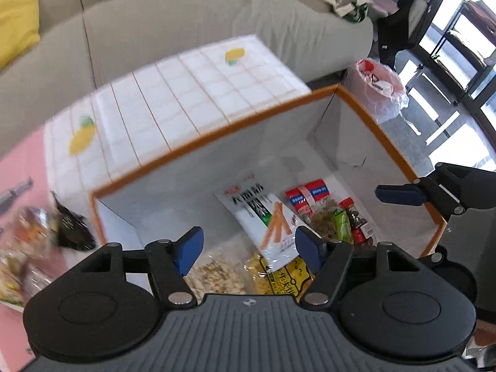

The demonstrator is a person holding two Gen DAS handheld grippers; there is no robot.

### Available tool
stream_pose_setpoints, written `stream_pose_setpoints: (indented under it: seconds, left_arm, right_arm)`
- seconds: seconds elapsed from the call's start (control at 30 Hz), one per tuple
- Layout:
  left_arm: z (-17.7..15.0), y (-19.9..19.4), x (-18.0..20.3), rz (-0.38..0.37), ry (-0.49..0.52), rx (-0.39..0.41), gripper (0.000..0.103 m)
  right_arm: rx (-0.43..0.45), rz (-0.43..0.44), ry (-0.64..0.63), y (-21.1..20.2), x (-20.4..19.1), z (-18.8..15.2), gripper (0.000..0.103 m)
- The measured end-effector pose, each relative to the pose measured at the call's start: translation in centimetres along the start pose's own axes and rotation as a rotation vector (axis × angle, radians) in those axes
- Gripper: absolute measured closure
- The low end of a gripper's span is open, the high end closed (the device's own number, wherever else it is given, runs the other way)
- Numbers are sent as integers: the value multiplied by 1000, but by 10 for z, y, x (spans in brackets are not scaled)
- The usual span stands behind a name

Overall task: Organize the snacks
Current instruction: 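Open both grippers to release the packet and raisin bag, then withdraw both tools from the box toward the remaining snacks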

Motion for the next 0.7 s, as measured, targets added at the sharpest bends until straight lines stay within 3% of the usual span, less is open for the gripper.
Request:
stream_pose_setpoints:
  seconds: [0.17, 0.43, 0.7]
  left_arm:
    - [-9, -40, 3, 30, 33, 93, 24]
    - [-42, -104, 1, 94, 86, 269, 27]
    - [-89, -151, -28, 158, 10, 391, 28]
  right_arm:
    - [59, -17, 62, -29, -3, -9, 19]
    - [243, 83, 227, -77, -25, -34, 13]
    - [361, 113, 232, -102, -88, -48, 13]
Point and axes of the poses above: each gripper's, at about its wrist camera, not at the fingertips, and y roughly the way its jaws point, x to its right, z to its top, the point moved 2 cm from there along y, roughly the way its jaws point, and after that the axes turned 10 degrees about -x, right-handed, at the moved point
